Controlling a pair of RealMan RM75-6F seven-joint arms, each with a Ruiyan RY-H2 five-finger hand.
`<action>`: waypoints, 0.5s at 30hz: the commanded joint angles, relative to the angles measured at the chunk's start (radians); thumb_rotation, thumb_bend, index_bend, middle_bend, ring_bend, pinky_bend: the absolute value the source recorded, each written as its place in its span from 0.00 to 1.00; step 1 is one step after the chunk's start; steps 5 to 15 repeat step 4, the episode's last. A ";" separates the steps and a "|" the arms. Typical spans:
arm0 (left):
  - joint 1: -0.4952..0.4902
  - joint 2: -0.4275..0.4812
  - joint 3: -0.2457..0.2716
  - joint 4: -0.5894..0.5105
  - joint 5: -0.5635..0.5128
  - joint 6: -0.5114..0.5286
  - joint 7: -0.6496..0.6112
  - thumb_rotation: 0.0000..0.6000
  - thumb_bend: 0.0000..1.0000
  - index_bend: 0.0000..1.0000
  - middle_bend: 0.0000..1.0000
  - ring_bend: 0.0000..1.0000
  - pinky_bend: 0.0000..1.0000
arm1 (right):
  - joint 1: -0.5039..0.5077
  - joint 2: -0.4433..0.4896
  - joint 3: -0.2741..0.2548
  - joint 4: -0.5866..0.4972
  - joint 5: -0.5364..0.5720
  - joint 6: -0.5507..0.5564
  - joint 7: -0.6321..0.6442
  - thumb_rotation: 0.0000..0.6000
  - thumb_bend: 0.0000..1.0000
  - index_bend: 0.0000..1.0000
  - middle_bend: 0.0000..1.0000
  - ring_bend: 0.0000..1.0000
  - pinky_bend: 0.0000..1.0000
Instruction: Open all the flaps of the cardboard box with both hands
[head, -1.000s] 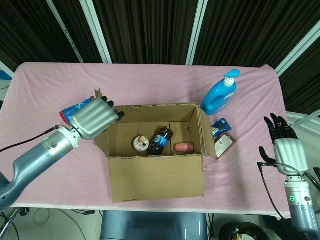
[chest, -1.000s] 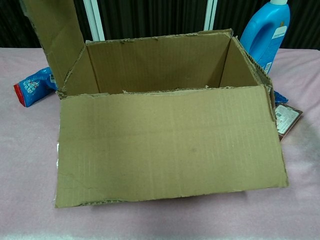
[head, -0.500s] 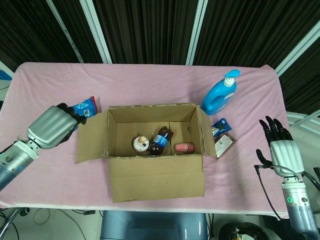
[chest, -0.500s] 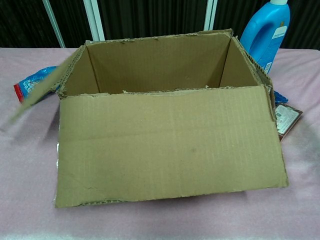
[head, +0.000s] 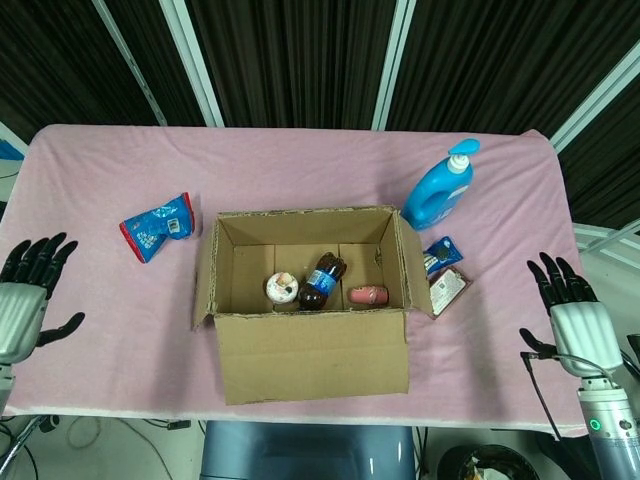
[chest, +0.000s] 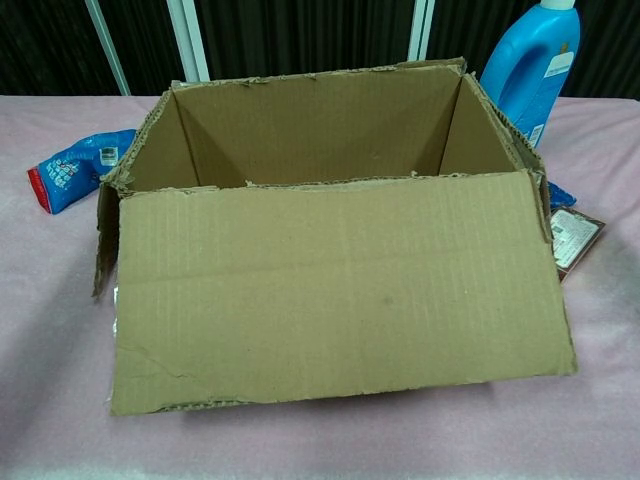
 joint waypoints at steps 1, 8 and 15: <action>0.105 -0.161 0.013 0.193 0.056 0.127 0.005 1.00 0.16 0.00 0.00 0.00 0.00 | -0.025 -0.029 -0.016 0.061 -0.043 0.045 0.036 0.92 0.23 0.00 0.00 0.00 0.21; 0.134 -0.220 0.000 0.291 0.064 0.154 -0.040 1.00 0.16 0.00 0.00 0.00 0.00 | -0.037 -0.055 -0.021 0.102 -0.060 0.066 0.063 0.92 0.23 0.00 0.00 0.00 0.21; 0.134 -0.220 0.000 0.291 0.064 0.154 -0.040 1.00 0.16 0.00 0.00 0.00 0.00 | -0.037 -0.055 -0.021 0.102 -0.060 0.066 0.063 0.92 0.23 0.00 0.00 0.00 0.21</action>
